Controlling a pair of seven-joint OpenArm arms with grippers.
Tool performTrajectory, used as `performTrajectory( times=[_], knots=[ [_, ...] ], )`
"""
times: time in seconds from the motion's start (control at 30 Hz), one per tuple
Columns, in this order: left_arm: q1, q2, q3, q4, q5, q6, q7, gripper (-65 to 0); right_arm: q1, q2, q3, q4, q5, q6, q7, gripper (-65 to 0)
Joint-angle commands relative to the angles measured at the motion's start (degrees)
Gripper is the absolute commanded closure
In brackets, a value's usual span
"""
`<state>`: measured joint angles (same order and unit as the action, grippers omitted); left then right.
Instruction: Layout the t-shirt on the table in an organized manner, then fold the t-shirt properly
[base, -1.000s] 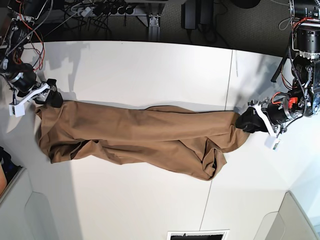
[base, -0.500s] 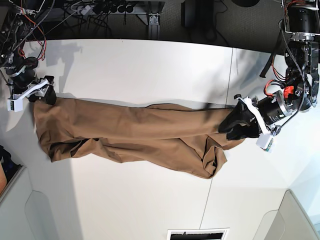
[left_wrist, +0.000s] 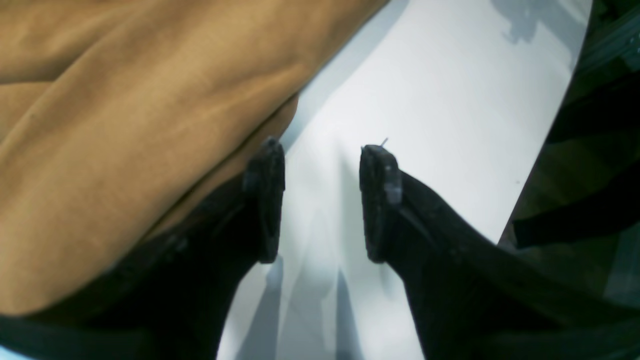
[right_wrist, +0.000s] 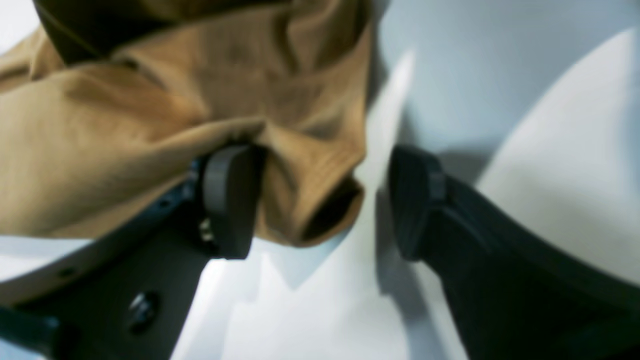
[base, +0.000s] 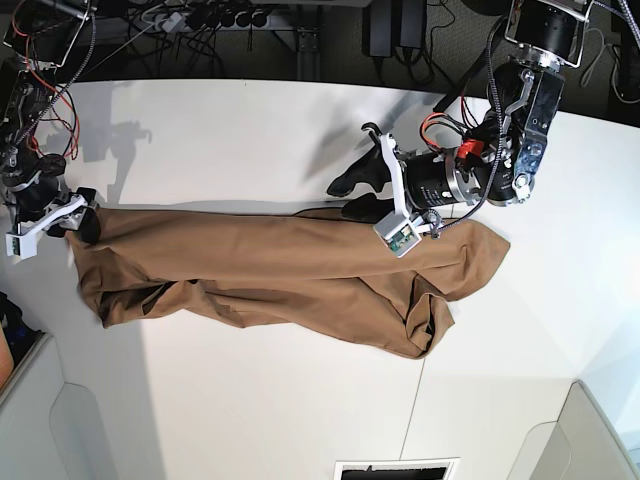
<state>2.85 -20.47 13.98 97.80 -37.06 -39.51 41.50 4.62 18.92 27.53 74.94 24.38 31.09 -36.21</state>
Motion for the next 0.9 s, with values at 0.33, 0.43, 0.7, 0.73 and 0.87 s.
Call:
performTrajectory(
  times=[0.33,0.43,0.7,0.73,0.87],
  knots=[
    [-1.3,-0.2,-0.3,-0.9,5.3,-0.5,-6.4,-27.3,0.3,0.9,-14.6,-1.3,8.2,1.7,-2.9,-25.6],
    [-1.9,-0.2,-0.3,-2.7,5.7,-0.5,-6.7,-27.3,0.3,0.4,-16.2,-0.5,11.8,1.7,-4.7,0.0],
    [-3.1,-0.2,-0.3,-5.2,6.5,-0.5,-7.2,-27.3,0.3,0.0,-16.1,5.9,30.3,2.9,-14.5,0.0],
    [-3.1,-0.2,-0.3,-5.2,7.0,-0.5,-7.5,-27.3,0.3,0.0,-16.1,7.6,32.8,2.9,-15.4,0.0],
    [-4.2,-0.2,-0.3,-5.5,9.2,-0.5,-9.2,-27.3,1.2,-0.1,-15.6,15.1,33.8,3.3,-15.4,0.0]
  ],
)
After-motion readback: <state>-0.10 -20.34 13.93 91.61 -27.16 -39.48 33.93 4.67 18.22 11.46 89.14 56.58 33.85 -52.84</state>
